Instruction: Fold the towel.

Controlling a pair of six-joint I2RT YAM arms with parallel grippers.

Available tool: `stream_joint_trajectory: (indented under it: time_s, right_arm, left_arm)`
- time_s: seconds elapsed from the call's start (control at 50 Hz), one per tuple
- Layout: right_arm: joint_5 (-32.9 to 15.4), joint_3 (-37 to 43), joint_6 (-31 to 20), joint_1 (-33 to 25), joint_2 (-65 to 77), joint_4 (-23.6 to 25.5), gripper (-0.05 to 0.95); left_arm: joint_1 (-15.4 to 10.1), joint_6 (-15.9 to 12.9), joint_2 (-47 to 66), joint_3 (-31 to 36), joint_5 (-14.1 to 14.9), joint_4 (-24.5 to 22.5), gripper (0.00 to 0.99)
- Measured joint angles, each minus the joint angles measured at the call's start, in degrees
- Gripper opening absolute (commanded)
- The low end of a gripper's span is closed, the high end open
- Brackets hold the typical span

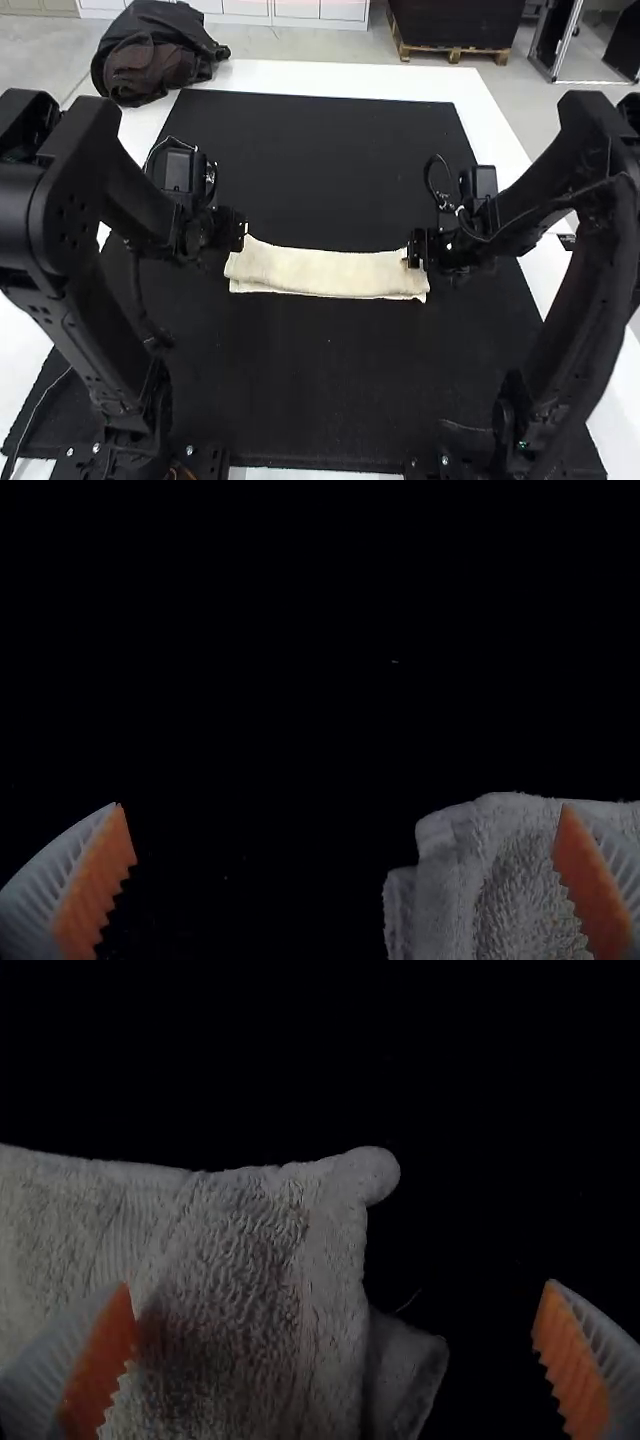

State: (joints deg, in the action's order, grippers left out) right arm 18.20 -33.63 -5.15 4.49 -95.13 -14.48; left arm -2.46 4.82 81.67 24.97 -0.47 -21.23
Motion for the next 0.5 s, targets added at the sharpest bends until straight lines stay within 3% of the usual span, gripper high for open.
stream_joint_trajectory:
  time_s: [0.28,0.36,0.42,0.5]
  right_arm:
    - [-0.02,0.02,0.00,0.00,-0.92,0.13,0.90]
    - [-0.09,0.02,-0.11,0.00,-2.34,-0.09,0.80]
    - [-0.48,-0.11,-0.44,-0.02,-2.71,-0.35,0.61]
    - [-0.72,-0.11,-0.98,-0.09,-3.08,-0.44,0.02]
  left_arm:
    - [-0.02,0.00,0.00,0.00,0.00,0.15,0.972]
    - [0.00,0.02,0.00,0.00,0.00,0.15,0.972]
    - [0.00,0.02,0.00,0.00,-0.07,0.17,0.972]
    - [0.22,0.02,0.00,0.00,-0.20,0.20,0.972]
